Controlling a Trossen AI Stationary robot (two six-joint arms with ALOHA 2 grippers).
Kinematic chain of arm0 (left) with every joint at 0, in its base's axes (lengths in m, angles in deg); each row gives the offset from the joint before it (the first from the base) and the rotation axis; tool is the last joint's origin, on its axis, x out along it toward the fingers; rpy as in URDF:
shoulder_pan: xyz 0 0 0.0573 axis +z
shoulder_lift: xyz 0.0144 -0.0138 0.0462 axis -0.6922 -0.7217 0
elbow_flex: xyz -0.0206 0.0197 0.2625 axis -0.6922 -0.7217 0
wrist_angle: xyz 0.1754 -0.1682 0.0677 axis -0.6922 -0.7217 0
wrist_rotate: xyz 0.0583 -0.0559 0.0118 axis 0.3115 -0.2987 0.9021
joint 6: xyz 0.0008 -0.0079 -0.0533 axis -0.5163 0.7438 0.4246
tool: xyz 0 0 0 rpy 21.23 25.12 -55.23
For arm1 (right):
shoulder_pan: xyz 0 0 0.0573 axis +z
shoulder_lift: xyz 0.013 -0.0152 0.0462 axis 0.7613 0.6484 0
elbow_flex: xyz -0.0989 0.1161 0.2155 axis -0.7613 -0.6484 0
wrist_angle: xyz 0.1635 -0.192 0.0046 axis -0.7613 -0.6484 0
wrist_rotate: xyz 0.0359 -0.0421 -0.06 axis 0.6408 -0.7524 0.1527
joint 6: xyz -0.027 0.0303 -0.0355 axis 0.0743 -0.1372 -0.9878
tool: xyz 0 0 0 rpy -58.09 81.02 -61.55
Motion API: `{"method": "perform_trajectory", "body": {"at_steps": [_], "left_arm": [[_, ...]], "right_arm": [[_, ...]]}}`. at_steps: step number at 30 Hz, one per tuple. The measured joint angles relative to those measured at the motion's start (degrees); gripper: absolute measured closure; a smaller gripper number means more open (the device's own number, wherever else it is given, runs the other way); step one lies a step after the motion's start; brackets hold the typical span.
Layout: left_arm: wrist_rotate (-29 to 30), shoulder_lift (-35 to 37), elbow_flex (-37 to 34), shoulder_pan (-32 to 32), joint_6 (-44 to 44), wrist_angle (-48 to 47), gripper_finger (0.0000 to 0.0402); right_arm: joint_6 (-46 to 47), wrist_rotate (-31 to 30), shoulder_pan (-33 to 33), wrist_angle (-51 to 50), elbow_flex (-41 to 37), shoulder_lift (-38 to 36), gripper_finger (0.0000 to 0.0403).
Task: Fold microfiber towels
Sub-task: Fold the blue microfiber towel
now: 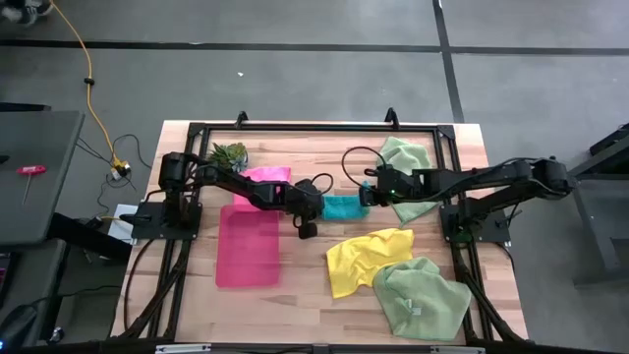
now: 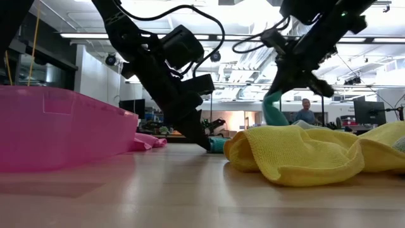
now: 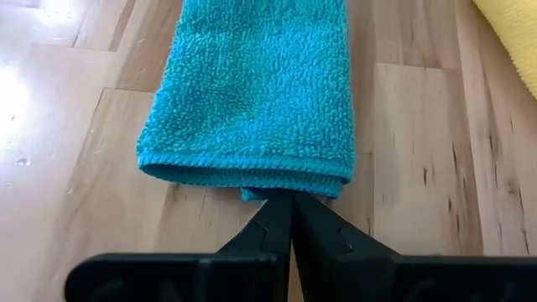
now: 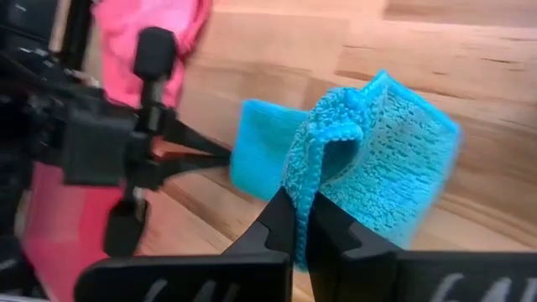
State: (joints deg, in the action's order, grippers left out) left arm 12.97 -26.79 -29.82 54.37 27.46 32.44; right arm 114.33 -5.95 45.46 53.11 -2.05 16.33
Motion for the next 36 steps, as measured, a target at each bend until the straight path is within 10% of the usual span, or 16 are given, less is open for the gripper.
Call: {"method": "perform_trajectory", "body": {"at_steps": [11,36], "left_arm": [[0.66,0.00,0.00,0.28,-0.02,0.92,0.0401],[1.03,0.07,0.02,0.66,1.07,2.59,0.0401]], "right_arm": [[-4.40,9.09,1.66,4.99,-0.04,7.38,0.0403],[5.49,4.55,1.49,11.45,-0.07,11.69,0.0403]]}}
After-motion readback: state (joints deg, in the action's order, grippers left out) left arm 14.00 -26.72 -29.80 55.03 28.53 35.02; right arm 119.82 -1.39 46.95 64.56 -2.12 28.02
